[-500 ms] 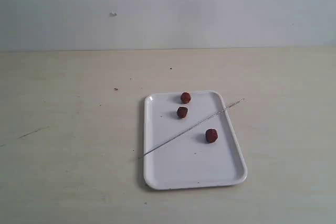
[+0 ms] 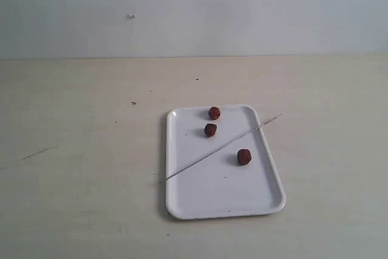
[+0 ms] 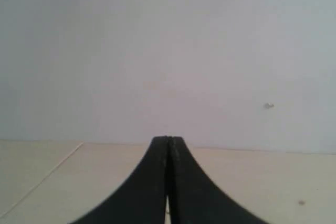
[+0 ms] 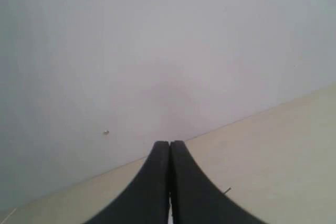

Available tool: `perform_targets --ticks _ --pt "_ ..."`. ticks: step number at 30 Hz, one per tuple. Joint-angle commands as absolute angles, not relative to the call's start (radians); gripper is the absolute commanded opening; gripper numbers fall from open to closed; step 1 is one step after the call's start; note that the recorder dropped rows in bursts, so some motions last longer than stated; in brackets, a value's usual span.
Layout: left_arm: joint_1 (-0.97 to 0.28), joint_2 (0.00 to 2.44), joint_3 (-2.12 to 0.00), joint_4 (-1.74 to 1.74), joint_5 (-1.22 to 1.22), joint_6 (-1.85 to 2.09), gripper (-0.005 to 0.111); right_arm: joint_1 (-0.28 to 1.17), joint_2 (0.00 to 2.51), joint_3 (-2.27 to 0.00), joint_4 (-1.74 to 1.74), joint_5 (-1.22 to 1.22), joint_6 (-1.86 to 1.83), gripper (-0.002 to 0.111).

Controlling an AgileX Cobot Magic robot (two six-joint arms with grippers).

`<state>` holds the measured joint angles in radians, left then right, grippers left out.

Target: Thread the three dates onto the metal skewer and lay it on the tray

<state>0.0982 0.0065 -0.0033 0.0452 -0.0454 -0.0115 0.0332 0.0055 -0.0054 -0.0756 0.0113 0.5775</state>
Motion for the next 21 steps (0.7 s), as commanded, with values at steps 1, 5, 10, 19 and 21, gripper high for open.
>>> perform_targets --ticks 1,5,10,19,21 --pt "0.099 0.000 0.000 0.006 -0.168 -0.344 0.000 0.034 0.000 0.000 -0.085 0.015 0.579 0.000" --pt "0.099 0.000 0.000 0.000 -0.333 -0.399 0.000 0.034 0.000 0.000 -0.085 0.015 0.579 0.000" --pt "0.099 0.000 -0.004 -0.170 -0.521 -0.755 0.000 0.034 0.000 0.000 -0.085 0.015 0.579 0.000" --pt "0.099 0.030 -0.017 -0.705 -0.557 -0.629 0.000 0.034 0.000 0.000 -0.085 0.015 0.579 0.000" --pt "0.099 0.100 -0.017 -0.885 -0.630 -0.532 0.000 0.034 0.000 0.000 -0.085 0.015 0.579 0.000"
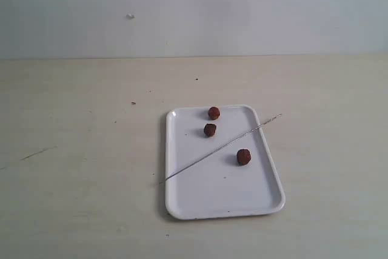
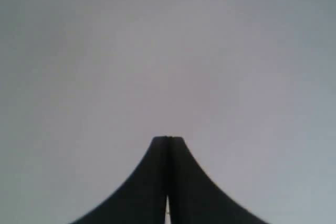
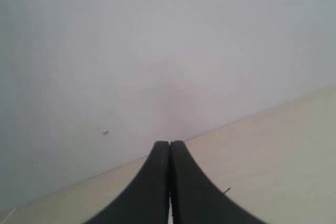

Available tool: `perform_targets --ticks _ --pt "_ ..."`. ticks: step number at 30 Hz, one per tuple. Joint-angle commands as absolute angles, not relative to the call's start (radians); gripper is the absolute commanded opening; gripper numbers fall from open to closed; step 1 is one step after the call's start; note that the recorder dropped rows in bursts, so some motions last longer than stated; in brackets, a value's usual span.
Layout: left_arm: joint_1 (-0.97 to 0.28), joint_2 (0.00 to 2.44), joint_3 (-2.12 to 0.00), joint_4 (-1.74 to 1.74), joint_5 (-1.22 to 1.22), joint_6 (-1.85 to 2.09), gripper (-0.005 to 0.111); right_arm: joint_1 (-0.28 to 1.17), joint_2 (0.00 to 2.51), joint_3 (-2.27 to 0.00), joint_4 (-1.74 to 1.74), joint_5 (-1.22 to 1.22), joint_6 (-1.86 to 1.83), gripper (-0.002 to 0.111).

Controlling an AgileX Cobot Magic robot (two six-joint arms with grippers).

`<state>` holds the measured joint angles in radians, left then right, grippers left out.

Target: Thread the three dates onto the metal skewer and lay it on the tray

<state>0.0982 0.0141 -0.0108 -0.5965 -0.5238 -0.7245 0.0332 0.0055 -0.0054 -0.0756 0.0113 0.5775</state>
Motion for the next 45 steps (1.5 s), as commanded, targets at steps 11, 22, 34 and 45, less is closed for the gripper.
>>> perform_targets --ticks 11,22,34,45 --pt "0.099 0.660 -0.488 -0.192 -0.087 -0.582 0.000 0.034 0.000 0.000 -0.085 0.015 0.579 0.000" --pt "-0.201 1.148 -1.112 -0.639 0.551 0.456 0.000 0.034 0.000 0.000 -0.085 0.015 0.579 0.000" --pt "-0.532 1.662 -1.492 -0.277 1.121 0.452 0.000 0.034 0.000 0.000 -0.085 0.015 0.579 0.000" --pt "-0.532 1.823 -1.544 -0.341 1.221 0.313 0.000 0.034 0.000 0.000 -0.085 0.015 0.579 0.000"
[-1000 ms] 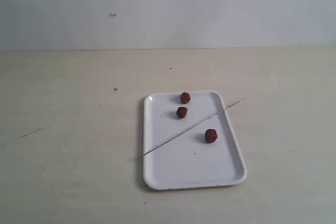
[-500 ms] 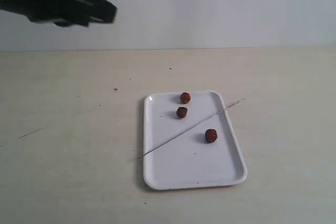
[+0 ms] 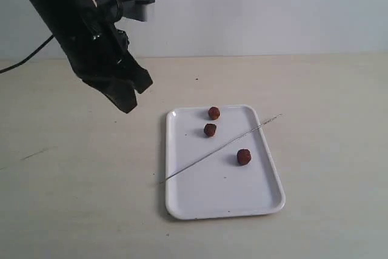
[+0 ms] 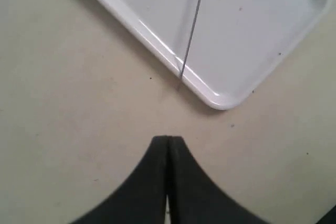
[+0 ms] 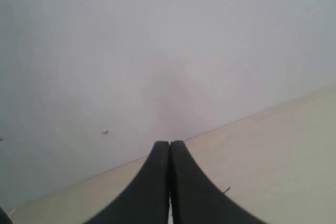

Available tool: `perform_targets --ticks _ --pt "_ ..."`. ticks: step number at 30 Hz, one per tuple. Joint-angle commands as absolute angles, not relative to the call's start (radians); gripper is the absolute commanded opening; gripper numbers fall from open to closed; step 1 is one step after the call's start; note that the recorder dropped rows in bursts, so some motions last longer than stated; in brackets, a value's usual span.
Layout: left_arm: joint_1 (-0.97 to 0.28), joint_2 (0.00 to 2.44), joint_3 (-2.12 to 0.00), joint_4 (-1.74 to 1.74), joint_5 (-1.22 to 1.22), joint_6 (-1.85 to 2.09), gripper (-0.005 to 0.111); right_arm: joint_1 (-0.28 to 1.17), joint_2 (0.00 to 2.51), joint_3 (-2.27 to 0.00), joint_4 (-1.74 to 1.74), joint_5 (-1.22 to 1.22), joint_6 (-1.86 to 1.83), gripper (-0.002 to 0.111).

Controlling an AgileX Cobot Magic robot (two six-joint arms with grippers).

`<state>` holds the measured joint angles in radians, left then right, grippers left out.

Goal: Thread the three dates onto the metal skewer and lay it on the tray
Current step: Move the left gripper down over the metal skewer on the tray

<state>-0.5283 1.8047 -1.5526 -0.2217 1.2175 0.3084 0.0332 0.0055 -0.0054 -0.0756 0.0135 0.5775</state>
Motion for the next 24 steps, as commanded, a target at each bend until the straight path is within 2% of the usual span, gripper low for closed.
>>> perform_targets --ticks 1,4,12,24 --pt "-0.534 1.834 -1.544 -0.390 1.221 0.347 0.000 0.034 0.000 0.000 -0.085 0.015 0.579 0.000" --pt "-0.561 1.873 -1.557 -0.411 1.201 0.364 0.006 0.034 0.000 0.000 -0.085 0.015 0.579 0.000" --pt "-0.681 2.065 -1.670 -0.257 1.221 0.442 0.041 0.034 0.000 0.000 -0.085 0.015 0.579 0.000" --pt "-0.720 2.235 -1.819 -0.155 1.221 0.445 0.042 0.034 0.000 0.000 -0.085 0.015 0.579 0.000"
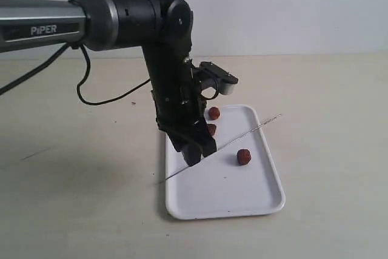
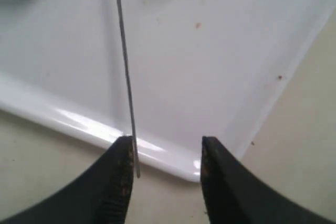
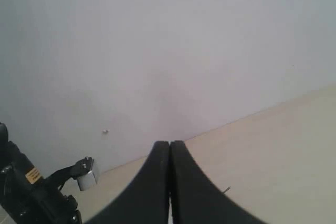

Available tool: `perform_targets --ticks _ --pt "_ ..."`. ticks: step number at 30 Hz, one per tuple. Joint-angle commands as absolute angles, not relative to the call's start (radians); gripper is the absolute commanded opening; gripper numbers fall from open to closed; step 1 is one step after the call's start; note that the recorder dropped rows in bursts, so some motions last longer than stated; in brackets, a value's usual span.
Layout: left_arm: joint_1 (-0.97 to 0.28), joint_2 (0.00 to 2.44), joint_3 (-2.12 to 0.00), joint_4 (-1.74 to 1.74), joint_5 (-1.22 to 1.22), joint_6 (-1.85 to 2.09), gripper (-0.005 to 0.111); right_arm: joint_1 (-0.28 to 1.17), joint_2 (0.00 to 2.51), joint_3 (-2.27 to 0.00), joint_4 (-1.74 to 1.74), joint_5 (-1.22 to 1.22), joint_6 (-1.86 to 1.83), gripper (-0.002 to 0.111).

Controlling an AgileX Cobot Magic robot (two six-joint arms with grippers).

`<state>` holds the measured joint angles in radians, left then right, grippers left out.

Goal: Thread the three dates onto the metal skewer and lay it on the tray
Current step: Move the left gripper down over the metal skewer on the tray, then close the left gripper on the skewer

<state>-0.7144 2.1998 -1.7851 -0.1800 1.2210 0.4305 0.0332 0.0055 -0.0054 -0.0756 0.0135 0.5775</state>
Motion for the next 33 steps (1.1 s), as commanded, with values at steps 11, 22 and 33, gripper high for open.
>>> perform_targets --ticks 11,22,33 --pt "-0.720 2.311 -1.852 -0.153 1.176 0.443 0.042 0.034 0.000 0.000 -0.085 0.015 0.579 0.000" --pt "-0.720 2.356 -1.852 -0.150 1.079 0.478 0.042 0.034 0.000 0.000 -0.085 0.015 0.579 0.000" --pt "-0.720 2.395 -1.852 -0.132 1.109 0.478 0.042 0.034 0.000 0.000 -0.085 0.015 0.579 0.000"
